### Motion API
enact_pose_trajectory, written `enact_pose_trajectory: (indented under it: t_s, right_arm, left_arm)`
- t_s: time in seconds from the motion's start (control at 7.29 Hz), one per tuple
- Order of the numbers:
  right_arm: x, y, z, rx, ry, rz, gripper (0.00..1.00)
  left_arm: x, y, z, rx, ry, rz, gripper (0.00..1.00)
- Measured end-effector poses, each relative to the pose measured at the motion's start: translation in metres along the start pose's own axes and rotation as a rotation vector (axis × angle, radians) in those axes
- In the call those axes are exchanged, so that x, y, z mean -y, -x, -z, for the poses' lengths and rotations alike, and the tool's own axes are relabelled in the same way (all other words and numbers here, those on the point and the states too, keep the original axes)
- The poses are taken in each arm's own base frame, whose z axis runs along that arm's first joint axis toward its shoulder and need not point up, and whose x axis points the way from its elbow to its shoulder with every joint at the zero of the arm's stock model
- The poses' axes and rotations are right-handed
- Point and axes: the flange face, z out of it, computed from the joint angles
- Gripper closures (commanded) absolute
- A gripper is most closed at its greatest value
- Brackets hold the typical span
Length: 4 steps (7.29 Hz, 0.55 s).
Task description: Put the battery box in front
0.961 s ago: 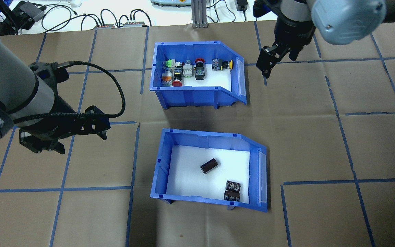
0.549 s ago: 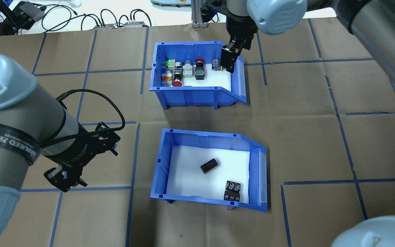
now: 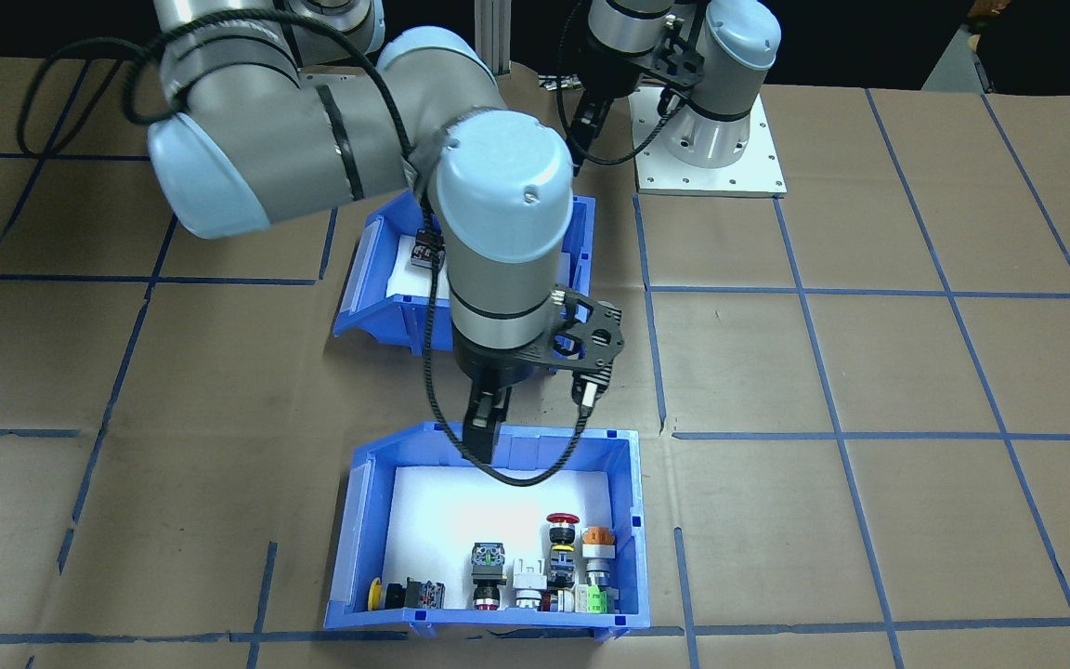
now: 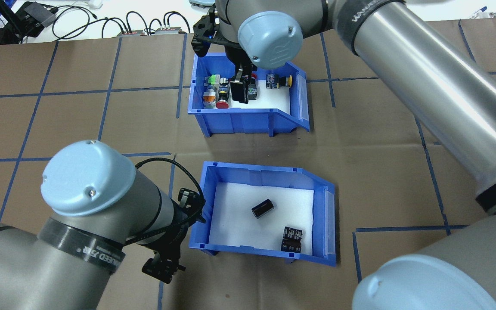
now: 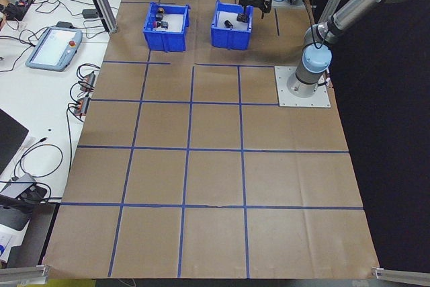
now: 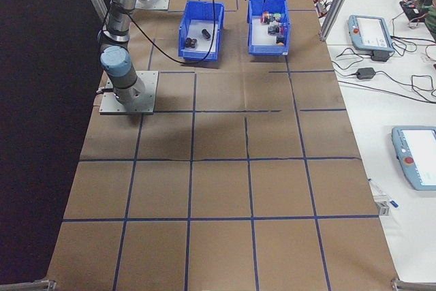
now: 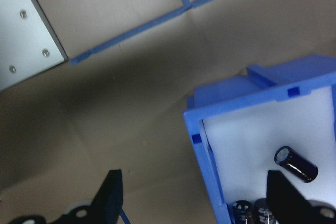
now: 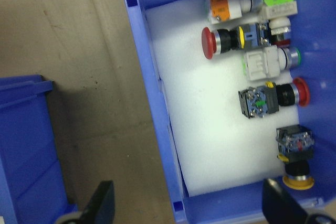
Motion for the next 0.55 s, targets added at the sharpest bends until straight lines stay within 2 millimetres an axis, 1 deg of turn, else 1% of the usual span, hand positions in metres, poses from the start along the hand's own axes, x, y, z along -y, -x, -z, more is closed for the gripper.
enact_pose_trajectory:
  t_s: [0.14, 0.41, 0.55]
  right_arm:
    - [0.011, 0.004, -0.016, 0.01, 0.006, 0.063, 0.0]
    - [0.019, 0.007, -0.045, 0.043, 0.024, 0.118, 0.0]
    - [0.025, 0.008, -0.064, 0.065, 0.038, 0.127, 0.01]
  left_arm:
    - [-0.014, 0.004, -0.018, -0.025, 0.014, 0.036, 0.04]
    - [-0.043, 0.007, -0.059, -0.037, 0.021, 0.102, 0.04]
    - [-0.051, 0.006, -0.071, -0.032, 0.01, 0.112, 0.04]
